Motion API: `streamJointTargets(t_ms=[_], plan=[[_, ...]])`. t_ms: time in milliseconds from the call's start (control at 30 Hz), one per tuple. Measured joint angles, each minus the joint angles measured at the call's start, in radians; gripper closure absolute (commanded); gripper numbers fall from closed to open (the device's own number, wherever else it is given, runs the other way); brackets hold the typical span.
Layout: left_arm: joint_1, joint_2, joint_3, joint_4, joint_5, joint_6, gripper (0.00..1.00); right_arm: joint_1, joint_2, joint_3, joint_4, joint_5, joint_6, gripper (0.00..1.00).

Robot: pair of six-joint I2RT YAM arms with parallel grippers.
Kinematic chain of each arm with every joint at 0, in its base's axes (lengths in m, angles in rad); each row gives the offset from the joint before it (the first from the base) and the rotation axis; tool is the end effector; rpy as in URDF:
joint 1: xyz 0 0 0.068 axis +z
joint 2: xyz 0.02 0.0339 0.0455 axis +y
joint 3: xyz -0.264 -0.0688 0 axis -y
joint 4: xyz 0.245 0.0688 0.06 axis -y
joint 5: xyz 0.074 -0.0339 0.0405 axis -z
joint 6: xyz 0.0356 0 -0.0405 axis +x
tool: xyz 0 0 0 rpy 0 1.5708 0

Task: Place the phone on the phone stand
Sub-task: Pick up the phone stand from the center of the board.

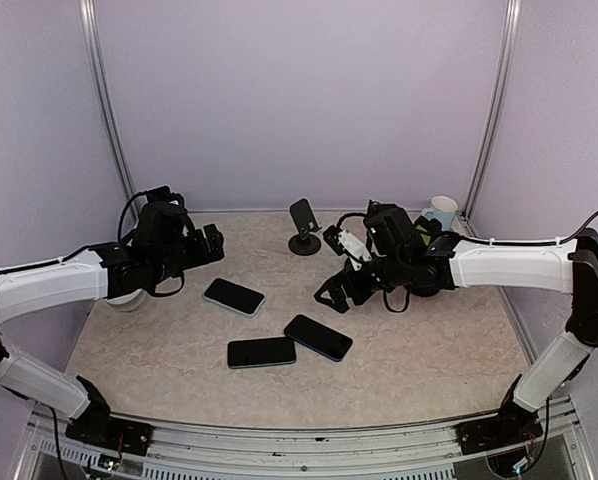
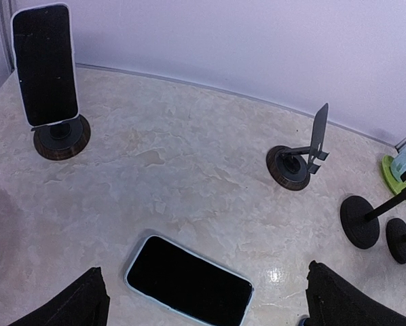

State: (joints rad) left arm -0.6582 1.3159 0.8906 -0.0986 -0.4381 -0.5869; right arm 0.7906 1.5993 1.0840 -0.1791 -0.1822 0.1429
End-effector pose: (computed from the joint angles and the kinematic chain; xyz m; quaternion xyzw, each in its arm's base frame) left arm 0.2413 -0.1675 0.2694 -0.0784 0.8487 -0.1316 0.5061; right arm 0.2445 0.2562 0.2391 -0.3236 0.8426 0.2637 0.3403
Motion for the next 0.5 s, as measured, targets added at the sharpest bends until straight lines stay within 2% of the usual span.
streamJointTargets(t_ms=[333,500], plan=[[0.008,0.003,-0.011,0.008,0.043,-0.011,0.01,0.0,0.001,0.014,-0.001,0.037,0.001,0.0],[0.006,0.034,-0.011,0.025,0.06,-0.006,0.01,0.0,0.027,0.121,-0.003,0.042,0.0,0.0]])
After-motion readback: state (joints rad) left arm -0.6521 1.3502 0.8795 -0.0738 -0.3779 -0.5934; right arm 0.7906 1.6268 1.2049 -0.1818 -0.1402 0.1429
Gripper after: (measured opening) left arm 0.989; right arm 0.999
